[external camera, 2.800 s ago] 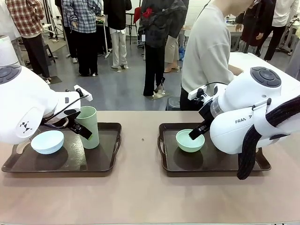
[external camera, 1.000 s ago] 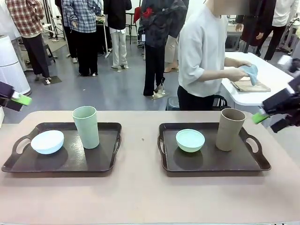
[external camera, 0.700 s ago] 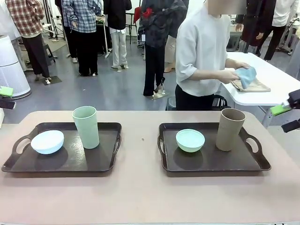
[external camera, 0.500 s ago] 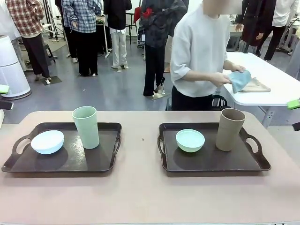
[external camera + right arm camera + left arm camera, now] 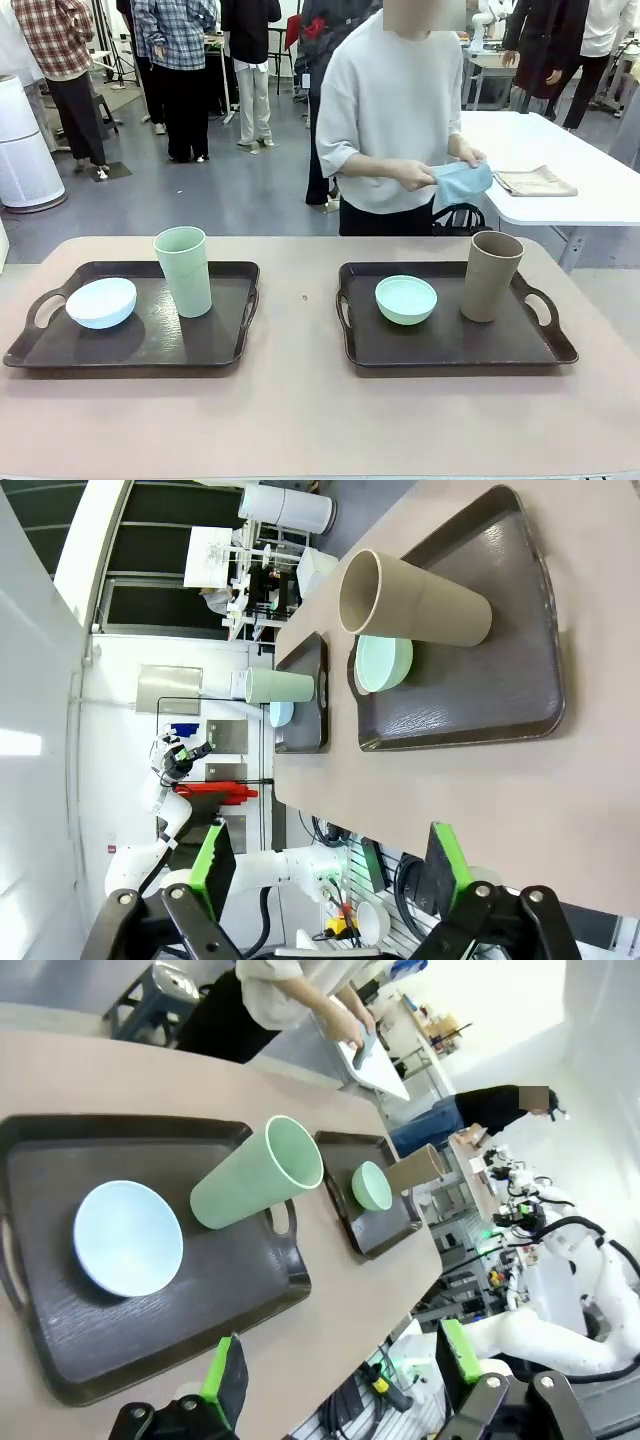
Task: Set up a tray with a mat and arrange the tableware.
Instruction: Pick up the Picnic Bowl and Reusable plastic cup from the Handle tray in front of the human's position and hold them in the air.
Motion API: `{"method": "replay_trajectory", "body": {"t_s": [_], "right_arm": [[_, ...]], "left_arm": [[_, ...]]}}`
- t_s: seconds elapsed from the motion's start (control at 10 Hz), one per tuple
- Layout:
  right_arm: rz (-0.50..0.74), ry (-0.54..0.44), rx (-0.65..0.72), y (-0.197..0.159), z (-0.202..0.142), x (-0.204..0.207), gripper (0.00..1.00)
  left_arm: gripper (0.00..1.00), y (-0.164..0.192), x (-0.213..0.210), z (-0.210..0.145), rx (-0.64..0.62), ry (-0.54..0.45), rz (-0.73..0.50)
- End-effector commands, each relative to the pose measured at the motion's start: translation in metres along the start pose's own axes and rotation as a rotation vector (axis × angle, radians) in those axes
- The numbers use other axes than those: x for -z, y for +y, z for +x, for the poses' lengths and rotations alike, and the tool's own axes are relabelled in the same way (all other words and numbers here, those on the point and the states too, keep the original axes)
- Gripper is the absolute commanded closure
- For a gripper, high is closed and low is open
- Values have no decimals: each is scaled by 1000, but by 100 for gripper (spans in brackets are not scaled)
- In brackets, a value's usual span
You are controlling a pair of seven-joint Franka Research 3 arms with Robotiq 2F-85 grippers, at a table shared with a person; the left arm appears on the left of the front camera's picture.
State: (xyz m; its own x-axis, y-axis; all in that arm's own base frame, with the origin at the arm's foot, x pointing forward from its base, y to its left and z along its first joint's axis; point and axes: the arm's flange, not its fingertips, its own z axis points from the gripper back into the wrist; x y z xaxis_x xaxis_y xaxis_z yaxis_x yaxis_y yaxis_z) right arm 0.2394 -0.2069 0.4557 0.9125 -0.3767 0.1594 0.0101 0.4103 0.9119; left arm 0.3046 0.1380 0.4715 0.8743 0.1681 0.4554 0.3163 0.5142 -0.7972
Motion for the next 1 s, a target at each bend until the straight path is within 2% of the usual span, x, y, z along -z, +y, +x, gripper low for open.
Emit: {"method": "replay_trajectory", "body": {"t_s": [0.0,0.9], "right_arm": [[-4,3,-11,11,-1,8,0],[-4,3,-11,11,-1,8,0]], "left_arm": [[0,2,3,3,3,-8,-31],[0,2,3,3,3,-8,-31]]}}
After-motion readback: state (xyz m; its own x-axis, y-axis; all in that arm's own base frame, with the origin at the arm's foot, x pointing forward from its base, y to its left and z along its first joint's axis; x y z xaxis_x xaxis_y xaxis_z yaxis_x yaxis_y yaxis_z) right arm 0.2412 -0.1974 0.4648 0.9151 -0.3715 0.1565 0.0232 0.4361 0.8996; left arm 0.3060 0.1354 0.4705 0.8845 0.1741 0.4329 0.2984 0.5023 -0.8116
